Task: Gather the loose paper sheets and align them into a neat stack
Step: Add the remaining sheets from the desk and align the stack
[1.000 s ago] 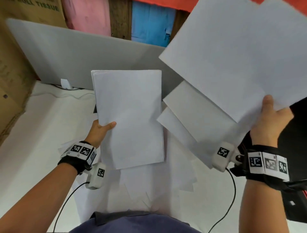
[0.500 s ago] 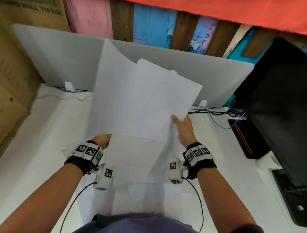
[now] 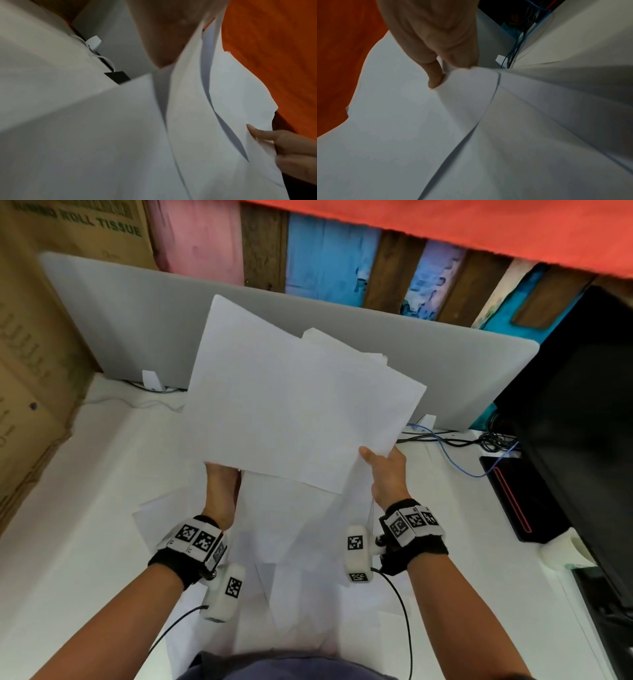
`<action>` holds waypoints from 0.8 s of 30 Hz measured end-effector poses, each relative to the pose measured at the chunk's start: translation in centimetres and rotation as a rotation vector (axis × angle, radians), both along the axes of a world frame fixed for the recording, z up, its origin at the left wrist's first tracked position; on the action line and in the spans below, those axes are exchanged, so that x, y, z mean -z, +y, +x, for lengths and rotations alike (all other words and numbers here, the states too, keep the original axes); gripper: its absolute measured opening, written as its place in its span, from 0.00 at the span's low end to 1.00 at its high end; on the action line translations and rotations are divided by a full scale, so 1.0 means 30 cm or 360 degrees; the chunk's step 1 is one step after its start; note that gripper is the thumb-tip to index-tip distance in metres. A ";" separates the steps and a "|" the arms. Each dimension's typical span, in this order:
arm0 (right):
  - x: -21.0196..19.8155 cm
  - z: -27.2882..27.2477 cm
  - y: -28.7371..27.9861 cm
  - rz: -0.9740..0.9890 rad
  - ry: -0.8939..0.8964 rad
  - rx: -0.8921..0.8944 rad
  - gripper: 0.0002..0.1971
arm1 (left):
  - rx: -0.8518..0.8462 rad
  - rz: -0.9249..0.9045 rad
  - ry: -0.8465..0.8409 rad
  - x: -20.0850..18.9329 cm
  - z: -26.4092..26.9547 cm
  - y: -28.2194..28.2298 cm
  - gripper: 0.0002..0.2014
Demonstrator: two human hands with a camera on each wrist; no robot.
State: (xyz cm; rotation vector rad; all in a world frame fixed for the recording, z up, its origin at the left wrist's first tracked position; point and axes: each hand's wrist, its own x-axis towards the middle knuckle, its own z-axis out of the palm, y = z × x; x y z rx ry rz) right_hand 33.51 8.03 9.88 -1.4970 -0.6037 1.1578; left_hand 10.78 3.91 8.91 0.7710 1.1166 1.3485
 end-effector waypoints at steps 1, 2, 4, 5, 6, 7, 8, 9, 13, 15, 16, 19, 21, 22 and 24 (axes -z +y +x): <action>-0.004 0.006 -0.001 0.0002 0.0013 0.0028 0.14 | 0.0042 0.0022 0.0035 0.006 0.003 0.003 0.22; -0.006 0.013 -0.002 0.0010 0.0029 0.0051 0.14 | 0.0064 -0.0001 0.0045 0.007 0.006 0.003 0.36; -0.012 0.024 -0.008 0.0046 0.0057 0.0073 0.16 | 0.0151 0.0102 0.0203 0.000 0.006 0.002 0.44; -0.015 0.026 -0.011 0.0076 0.0055 0.0067 0.17 | 0.0192 0.0153 0.0379 -0.003 0.008 0.003 0.42; -0.018 0.025 -0.016 0.0118 0.0047 0.0053 0.16 | 0.0201 0.0147 0.0527 0.000 0.009 0.011 0.35; -0.022 0.022 -0.018 0.0174 0.0032 0.0029 0.14 | 0.0150 0.0119 0.0628 -0.006 0.011 0.027 0.22; -0.028 0.017 -0.022 0.0242 0.0007 -0.0002 0.12 | 0.0070 0.0056 0.0676 -0.014 0.013 0.040 0.10; -0.033 0.012 -0.025 0.0316 -0.0030 -0.0035 0.11 | 0.0000 -0.0007 0.0685 -0.028 0.016 0.048 0.06; -0.050 0.004 -0.043 0.0523 -0.0107 -0.0134 0.13 | -0.0038 -0.0261 0.0719 -0.053 0.001 0.061 0.20; -0.039 0.003 -0.052 0.0541 -0.0119 -0.0189 0.12 | 0.0040 -0.0462 0.0740 -0.037 -0.017 0.048 0.22; -0.031 0.001 -0.056 0.0535 -0.0128 -0.0229 0.12 | 0.0068 -0.0480 0.0703 -0.029 -0.025 0.043 0.21; -0.020 0.001 -0.061 0.0525 -0.0147 -0.0284 0.17 | 0.0007 -0.0326 0.0592 -0.029 -0.030 0.036 0.16; -0.026 0.010 -0.059 0.0559 -0.0109 -0.0311 0.18 | -0.0032 -0.0213 0.0566 -0.045 -0.028 0.038 0.18; -0.027 0.016 -0.059 0.0580 -0.0088 -0.0339 0.19 | -0.0045 -0.0162 0.0566 -0.053 -0.026 0.040 0.19; -0.023 0.026 -0.058 0.0611 -0.0048 -0.0403 0.21 | -0.0068 -0.0052 0.0545 -0.064 -0.026 0.044 0.19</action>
